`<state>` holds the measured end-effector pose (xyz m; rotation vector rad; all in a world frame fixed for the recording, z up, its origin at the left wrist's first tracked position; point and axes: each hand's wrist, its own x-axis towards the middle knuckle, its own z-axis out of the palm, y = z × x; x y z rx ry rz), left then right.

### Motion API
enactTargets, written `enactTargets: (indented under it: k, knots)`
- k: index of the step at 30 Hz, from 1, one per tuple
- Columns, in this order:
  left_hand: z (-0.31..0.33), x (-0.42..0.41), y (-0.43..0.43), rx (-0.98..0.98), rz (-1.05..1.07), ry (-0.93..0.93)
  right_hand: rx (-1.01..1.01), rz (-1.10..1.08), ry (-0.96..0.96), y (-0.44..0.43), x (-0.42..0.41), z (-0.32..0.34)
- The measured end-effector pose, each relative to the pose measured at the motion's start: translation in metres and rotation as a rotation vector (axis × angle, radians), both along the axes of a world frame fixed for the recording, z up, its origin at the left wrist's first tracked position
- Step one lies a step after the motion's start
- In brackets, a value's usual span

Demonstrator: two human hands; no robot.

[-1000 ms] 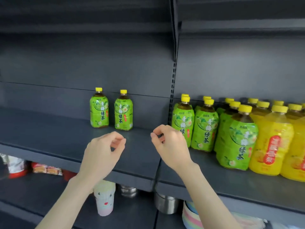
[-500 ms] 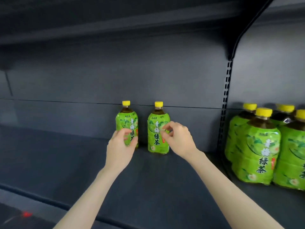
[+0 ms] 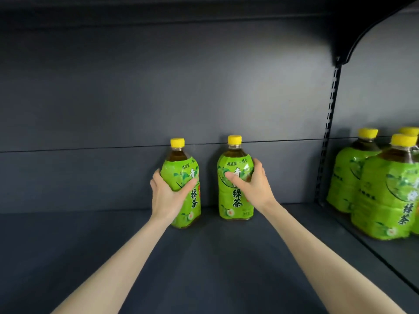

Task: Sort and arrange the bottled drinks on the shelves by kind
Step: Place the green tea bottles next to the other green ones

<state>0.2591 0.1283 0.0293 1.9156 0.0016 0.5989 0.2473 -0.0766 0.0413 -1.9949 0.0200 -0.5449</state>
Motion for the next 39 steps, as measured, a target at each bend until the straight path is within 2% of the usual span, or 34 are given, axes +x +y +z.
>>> enactTargets:
  k: [2,4,13,20,28,33,39]
  knots:
    - [-0.006,0.006,0.0,-0.059,-0.047,-0.019,0.127,0.038,0.035,0.003,0.003,-0.006]
    - [-0.013,0.008,-0.001,-0.099,-0.055,-0.031,0.161,0.034,0.046,0.004,0.004,-0.007]
    - [-0.013,-0.002,0.005,-0.233,-0.135,0.019,0.015,-0.116,0.071,0.019,0.004,-0.009]
    - [-0.007,-0.024,0.005,-0.321,-0.143,-0.009,0.171,-0.119,0.102,0.026,-0.036,0.003]
    - [0.014,-0.081,-0.014,-0.593,-0.275,0.009,0.315,-0.163,-0.08,0.013,-0.111,0.011]
    - [0.031,-0.142,-0.055,-0.596,-0.42,-0.014,0.445,-0.117,-0.212,-0.034,-0.175,0.03]
    - [0.03,-0.231,-0.146,-0.59,-0.583,-0.015,0.376,-0.172,-0.197,-0.124,-0.272,0.031]
